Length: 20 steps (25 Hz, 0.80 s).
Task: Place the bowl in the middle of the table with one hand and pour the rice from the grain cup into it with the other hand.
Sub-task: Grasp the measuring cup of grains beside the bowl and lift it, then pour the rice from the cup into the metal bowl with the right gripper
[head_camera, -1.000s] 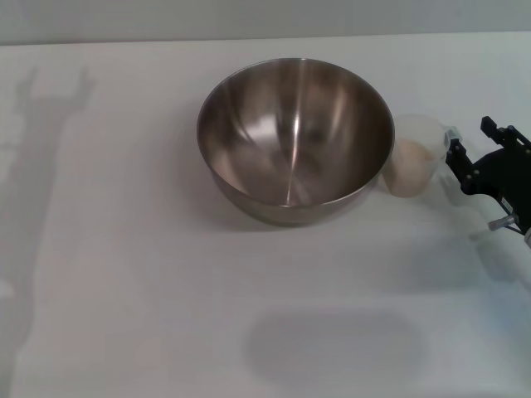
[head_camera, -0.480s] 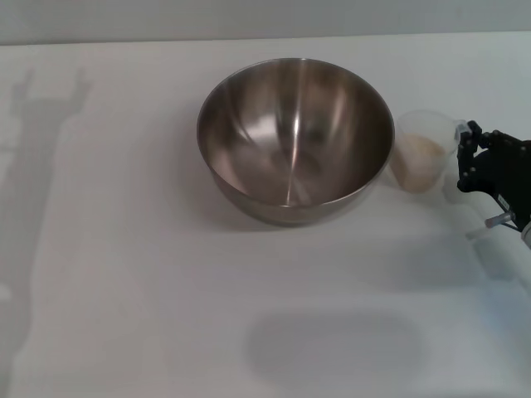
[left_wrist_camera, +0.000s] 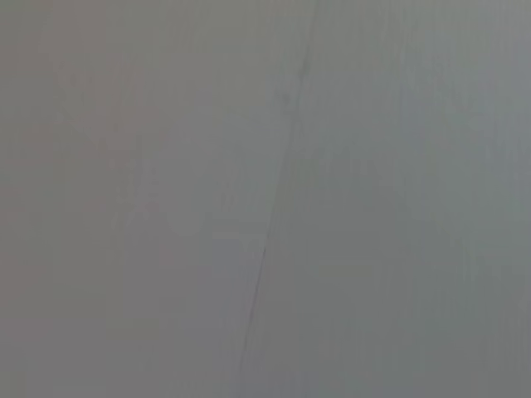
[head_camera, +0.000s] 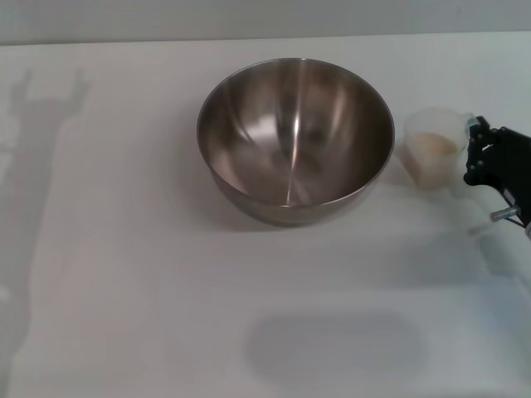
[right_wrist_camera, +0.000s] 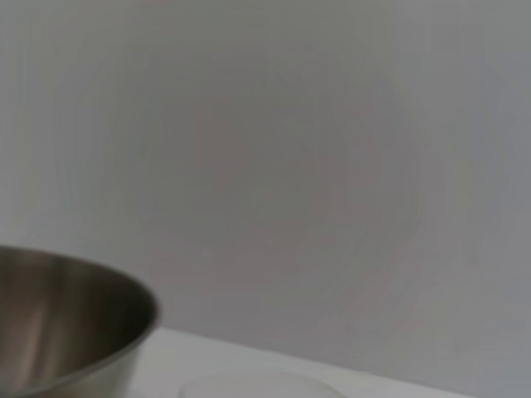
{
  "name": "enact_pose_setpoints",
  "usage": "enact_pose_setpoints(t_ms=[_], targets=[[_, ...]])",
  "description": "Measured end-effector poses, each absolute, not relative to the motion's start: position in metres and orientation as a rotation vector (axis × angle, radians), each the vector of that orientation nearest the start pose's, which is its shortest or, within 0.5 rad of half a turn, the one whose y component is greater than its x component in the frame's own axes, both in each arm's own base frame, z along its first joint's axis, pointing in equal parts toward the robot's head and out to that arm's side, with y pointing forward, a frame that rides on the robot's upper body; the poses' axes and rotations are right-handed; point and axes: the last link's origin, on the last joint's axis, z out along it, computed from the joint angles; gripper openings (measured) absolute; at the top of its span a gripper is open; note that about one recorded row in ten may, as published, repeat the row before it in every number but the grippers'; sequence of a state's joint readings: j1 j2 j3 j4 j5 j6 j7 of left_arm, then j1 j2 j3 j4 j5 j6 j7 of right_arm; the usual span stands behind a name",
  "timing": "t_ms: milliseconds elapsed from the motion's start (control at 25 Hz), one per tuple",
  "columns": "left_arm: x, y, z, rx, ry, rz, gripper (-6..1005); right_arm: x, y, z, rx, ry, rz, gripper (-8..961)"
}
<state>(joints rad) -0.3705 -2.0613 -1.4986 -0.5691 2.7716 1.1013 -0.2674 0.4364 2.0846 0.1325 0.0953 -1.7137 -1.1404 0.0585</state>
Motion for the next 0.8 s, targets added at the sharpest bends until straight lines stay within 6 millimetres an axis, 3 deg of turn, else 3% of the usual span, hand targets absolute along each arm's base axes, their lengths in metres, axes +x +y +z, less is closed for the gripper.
enact_pose_setpoints(t_ms=[480, 800], targets=[[-0.272, 0.370, 0.067, -1.314, -0.445, -1.085, 870, 0.335, 0.303, 0.005, -1.475, 0.315, 0.603, 5], [-0.271, 0.370, 0.067, -1.317, -0.450, -1.099, 870, 0.294, 0.329, 0.022, -1.420, 0.045, 0.650, 5]])
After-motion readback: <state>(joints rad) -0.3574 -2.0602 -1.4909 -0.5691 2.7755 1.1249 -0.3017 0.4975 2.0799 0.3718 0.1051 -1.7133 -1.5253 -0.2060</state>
